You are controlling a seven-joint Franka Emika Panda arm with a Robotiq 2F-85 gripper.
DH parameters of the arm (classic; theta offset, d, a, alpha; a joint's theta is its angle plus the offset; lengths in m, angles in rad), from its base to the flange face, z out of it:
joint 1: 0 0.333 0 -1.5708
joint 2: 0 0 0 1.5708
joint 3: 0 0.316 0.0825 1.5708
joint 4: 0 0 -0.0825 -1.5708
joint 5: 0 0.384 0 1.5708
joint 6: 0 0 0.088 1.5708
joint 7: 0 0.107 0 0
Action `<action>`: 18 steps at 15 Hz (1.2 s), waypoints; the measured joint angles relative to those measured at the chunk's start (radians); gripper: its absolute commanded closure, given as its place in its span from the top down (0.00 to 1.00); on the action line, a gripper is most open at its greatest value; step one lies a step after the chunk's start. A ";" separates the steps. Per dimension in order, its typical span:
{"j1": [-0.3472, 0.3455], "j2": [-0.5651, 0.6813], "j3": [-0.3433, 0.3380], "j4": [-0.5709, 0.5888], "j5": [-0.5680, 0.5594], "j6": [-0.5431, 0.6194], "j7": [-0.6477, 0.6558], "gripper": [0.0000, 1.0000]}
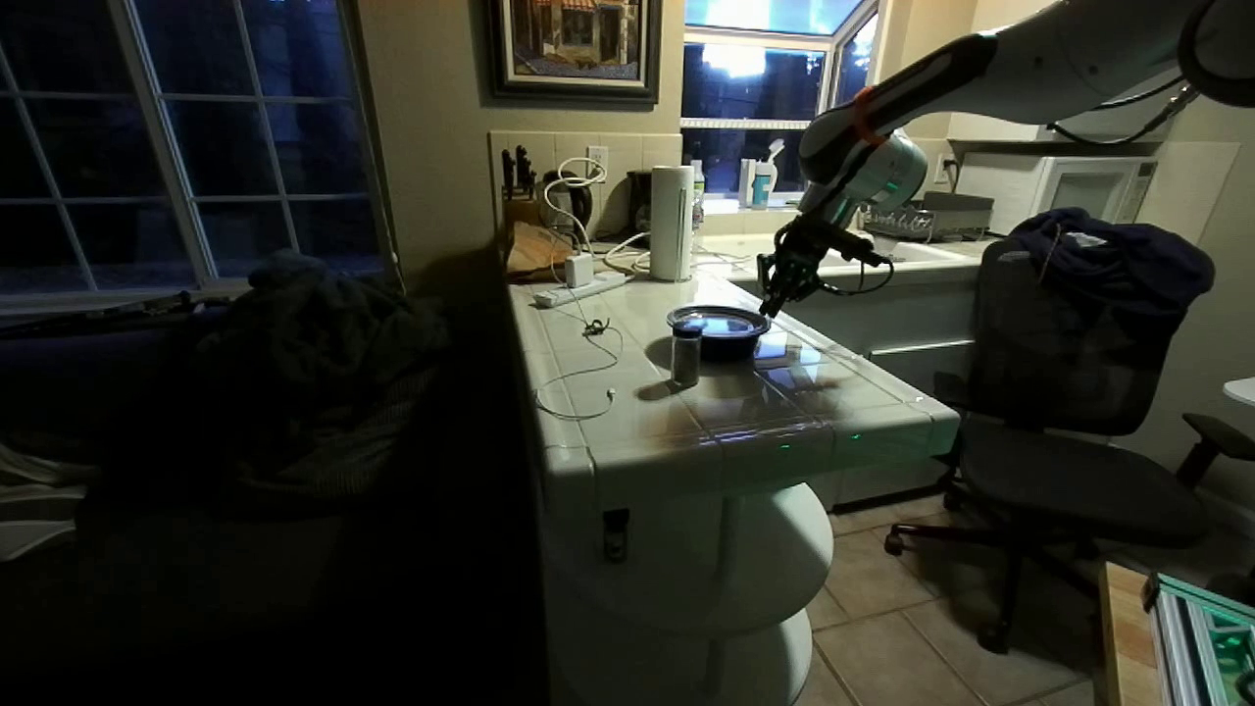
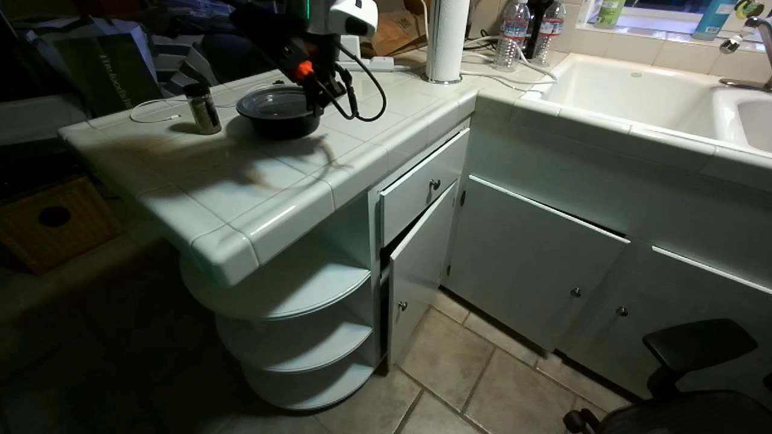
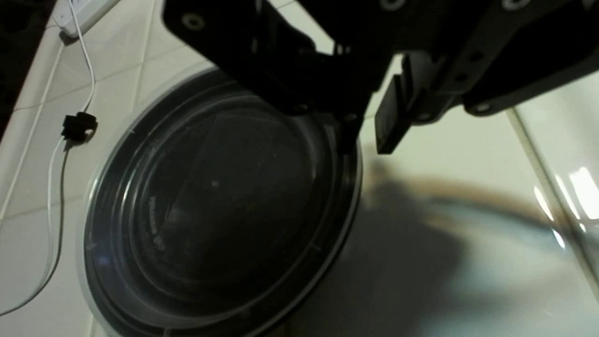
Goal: Remove the clear lid from the black lunchbox and put it on the counter
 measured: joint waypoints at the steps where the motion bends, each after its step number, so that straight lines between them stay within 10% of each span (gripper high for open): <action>1: -0.001 0.000 0.000 0.000 0.000 0.000 0.000 0.20; 18: -0.004 0.008 0.006 -0.002 0.000 0.000 -0.003 0.00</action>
